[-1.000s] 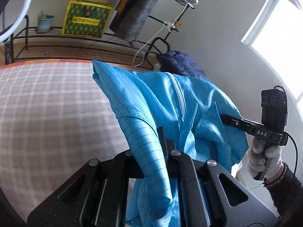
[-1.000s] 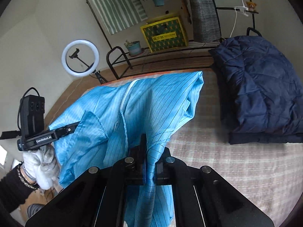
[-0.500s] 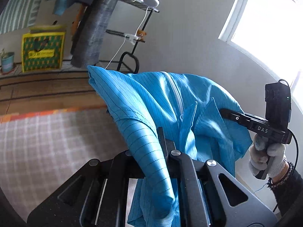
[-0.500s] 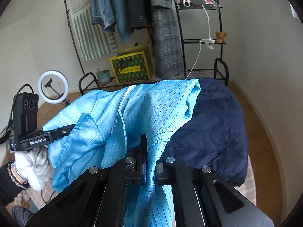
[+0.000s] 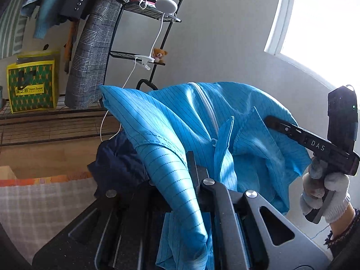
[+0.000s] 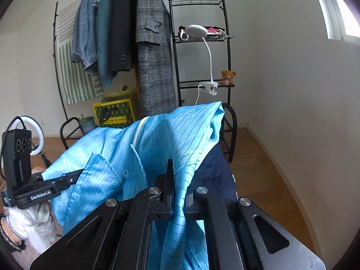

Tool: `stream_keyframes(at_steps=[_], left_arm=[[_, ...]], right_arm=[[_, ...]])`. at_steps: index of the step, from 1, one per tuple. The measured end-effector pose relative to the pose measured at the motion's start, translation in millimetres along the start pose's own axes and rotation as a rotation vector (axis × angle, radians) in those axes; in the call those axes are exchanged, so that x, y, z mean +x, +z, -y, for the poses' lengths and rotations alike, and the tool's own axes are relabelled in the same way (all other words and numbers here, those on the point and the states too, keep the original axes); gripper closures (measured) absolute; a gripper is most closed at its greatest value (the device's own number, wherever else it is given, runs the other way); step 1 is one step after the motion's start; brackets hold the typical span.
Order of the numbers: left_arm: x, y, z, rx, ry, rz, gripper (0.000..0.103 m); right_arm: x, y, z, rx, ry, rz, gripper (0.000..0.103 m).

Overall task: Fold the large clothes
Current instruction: 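Grasp the folded coat with both tools and lift it onto the navy jacket, then lower the folded coat onto the navy jacket and open both tools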

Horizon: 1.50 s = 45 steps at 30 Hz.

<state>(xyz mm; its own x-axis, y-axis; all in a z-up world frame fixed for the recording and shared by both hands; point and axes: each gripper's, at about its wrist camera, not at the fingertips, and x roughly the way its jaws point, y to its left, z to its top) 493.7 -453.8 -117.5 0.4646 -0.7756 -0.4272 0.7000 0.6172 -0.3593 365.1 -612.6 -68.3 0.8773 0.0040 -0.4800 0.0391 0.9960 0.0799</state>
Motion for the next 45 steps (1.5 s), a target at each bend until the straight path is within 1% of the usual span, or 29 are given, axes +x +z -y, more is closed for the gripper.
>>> stream_keyframes(at_steps=[3, 6, 8, 11, 13, 14, 16, 17, 18, 20, 21, 23, 29, 33, 36, 40, 45], left_arm=[[26, -6, -8, -0.021, 0.021, -0.017, 0.098], [50, -20, -28, -0.088, 0.027, -0.074, 0.098], [58, -33, -42, -0.139, 0.027, -0.105, 0.098], [62, -47, -64, -0.217, 0.003, -0.125, 0.096], [62, -52, -71, -0.238, -0.009, -0.129, 0.094], [64, -53, -72, -0.236, -0.006, -0.133, 0.092], [62, -55, -75, -0.256, -0.017, -0.136, 0.091], [61, -56, -76, -0.263, -0.024, -0.136, 0.089], [59, -56, -77, -0.264, -0.022, -0.137, 0.086], [57, -57, -77, -0.258, -0.015, -0.138, 0.086], [54, -58, -77, -0.245, -0.005, -0.136, 0.085], [49, -61, -74, -0.218, 0.013, -0.136, 0.085], [31, -63, -66, -0.196, 0.047, -0.151, 0.085], [5, -56, -55, -0.181, 0.057, -0.134, 0.085], [-20, -48, -41, -0.154, 0.063, -0.118, 0.085], [-58, -38, -21, -0.137, 0.058, -0.094, 0.085], [-111, -26, 9, -0.098, 0.054, -0.056, 0.085]], right_arm=[[22, -8, 15, 0.019, -0.013, -0.006, 0.100], [51, -24, 26, 0.031, -0.019, -0.050, 0.100], [70, -37, 32, 0.038, -0.034, -0.089, 0.100], [89, -47, 41, 0.061, -0.048, -0.132, 0.100], [95, -51, 46, 0.081, -0.045, -0.157, 0.099], [98, -53, 48, 0.085, -0.065, -0.177, 0.098], [107, -56, 52, 0.112, -0.117, -0.232, 0.091], [109, -57, 55, 0.135, -0.133, -0.251, 0.084], [109, -57, 59, 0.154, -0.147, -0.256, 0.081], [105, -61, 64, 0.169, -0.200, -0.261, 0.079], [105, -62, 65, 0.165, -0.236, -0.278, 0.076], [104, -64, 64, 0.158, -0.301, -0.307, 0.076], [73, -57, 51, 0.149, -0.352, -0.256, 0.076], [42, -45, 38, 0.130, -0.346, -0.217, 0.076], [27, -30, 32, 0.121, -0.338, -0.196, 0.076], [-18, -17, 13, 0.109, -0.320, -0.163, 0.076], [-56, 2, -16, 0.069, -0.312, -0.137, 0.076]])
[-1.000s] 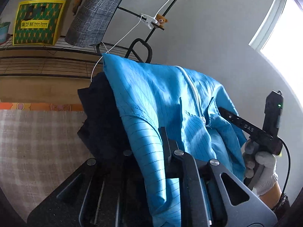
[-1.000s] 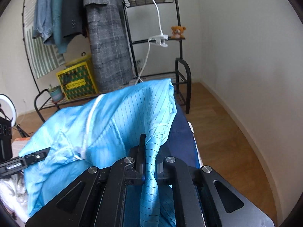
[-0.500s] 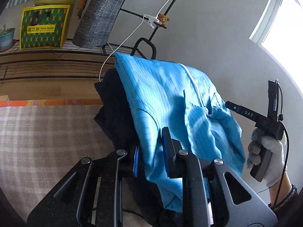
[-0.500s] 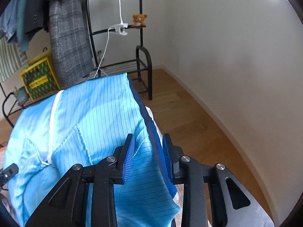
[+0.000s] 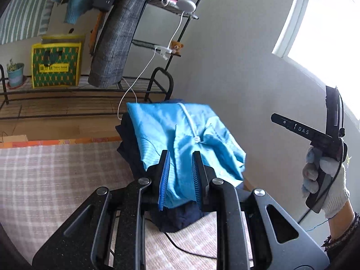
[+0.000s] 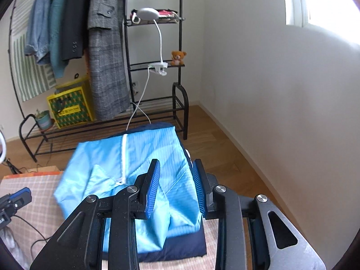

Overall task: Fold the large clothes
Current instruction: 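Lower the folded coat onto the navy jacket and open both tools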

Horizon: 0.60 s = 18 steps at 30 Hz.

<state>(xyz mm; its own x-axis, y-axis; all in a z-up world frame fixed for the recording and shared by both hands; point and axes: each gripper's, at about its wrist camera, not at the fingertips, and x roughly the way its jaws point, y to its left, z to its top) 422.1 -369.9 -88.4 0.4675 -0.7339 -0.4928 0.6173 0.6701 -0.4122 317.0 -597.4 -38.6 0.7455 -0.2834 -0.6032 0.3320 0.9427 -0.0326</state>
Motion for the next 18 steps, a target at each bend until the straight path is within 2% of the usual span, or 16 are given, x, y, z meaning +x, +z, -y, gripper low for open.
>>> stream_keyframes(at_steps=[10, 18], left_arm=[[-109, 8, 55, 0.058, -0.026, 0.090, 0.085], [-192, -5, 97, 0.131, -0.046, 0.143, 0.085]], right_arm=[[-98, 16, -15, -0.007, 0.024, 0.080, 0.076], [-173, 5, -28, -0.015, 0.042, 0.118, 0.075]])
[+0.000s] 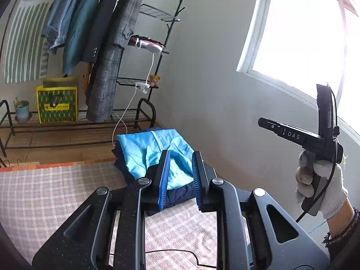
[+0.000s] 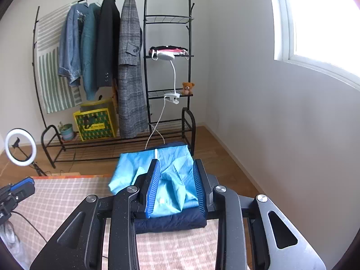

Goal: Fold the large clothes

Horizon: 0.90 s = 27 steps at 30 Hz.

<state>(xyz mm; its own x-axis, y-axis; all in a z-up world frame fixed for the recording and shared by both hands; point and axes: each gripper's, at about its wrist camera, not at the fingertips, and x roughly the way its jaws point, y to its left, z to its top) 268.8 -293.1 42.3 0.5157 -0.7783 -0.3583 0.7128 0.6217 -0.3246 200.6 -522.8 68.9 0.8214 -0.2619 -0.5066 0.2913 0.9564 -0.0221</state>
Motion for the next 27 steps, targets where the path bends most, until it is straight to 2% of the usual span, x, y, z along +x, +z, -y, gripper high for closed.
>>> stream_keyframes(at_steps=[8, 11, 14, 15, 17, 20, 23, 27], left_arm=[[-61, -28, 29, 0.051, -0.035, 0.003, 0.085], [-77, -45, 33, 0.058, -0.047, -0.012, 0.085], [-88, -61, 32, 0.075, -0.049, -0.024, 0.085], [-91, -67, 33, 0.083, -0.048, -0.029, 0.085], [-97, -78, 33, 0.098, -0.045, -0.038, 0.084], [-104, -96, 29, 0.111, -0.037, -0.040, 0.070], [-107, -112, 20, 0.092, -0.032, -0.046, 0.060], [-108, -128, 10, 0.096, -0.010, -0.040, 0.044]], right_arm=[[-64, -29, -18, 0.020, -0.026, 0.014, 0.072], [-84, -48, -27, 0.027, -0.046, 0.023, 0.055], [-96, -65, -35, 0.032, -0.060, 0.019, 0.050], [-99, -71, -38, 0.033, -0.068, 0.019, 0.041], [-105, -82, -44, 0.035, -0.082, 0.033, 0.029], [-109, -97, -53, 0.030, -0.089, 0.046, 0.029], [-109, -107, -59, 0.041, -0.093, 0.053, 0.021], [-107, -121, -69, 0.042, -0.110, 0.061, 0.020]])
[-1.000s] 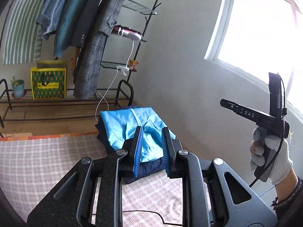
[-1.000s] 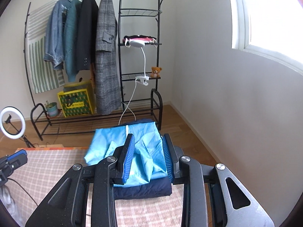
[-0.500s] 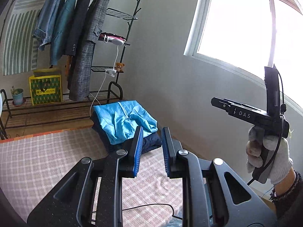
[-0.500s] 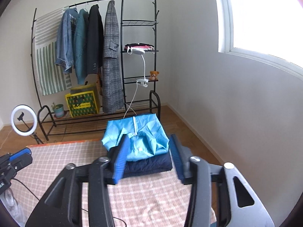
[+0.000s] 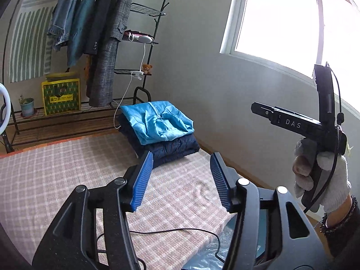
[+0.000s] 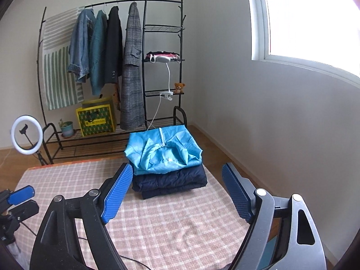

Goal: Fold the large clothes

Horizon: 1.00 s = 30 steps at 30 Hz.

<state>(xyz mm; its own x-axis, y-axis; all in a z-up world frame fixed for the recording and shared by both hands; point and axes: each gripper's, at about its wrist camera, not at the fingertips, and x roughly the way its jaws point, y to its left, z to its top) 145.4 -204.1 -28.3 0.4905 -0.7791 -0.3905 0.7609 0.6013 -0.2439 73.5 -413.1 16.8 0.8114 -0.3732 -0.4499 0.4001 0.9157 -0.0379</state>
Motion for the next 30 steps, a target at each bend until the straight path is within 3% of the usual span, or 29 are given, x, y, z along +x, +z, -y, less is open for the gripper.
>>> stream_keyframes(at_steps=[6, 12, 21, 30], left_arm=[[5, -19, -13, -0.016, 0.026, 0.014, 0.020], [17, -29, -14, 0.038, 0.075, -0.005, 0.007], [41, -49, -23, 0.049, 0.096, -0.100, 0.004], [47, -59, -23, 0.098, 0.161, -0.107, 0.000]], right_arm=[[10, -25, -14, 0.020, -0.002, -0.001, 0.017], [31, -53, -27, 0.032, -0.026, -0.014, 0.017], [51, -78, -33, 0.025, -0.055, -0.025, 0.017], [71, -90, -34, 0.028, -0.037, -0.064, 0.017]])
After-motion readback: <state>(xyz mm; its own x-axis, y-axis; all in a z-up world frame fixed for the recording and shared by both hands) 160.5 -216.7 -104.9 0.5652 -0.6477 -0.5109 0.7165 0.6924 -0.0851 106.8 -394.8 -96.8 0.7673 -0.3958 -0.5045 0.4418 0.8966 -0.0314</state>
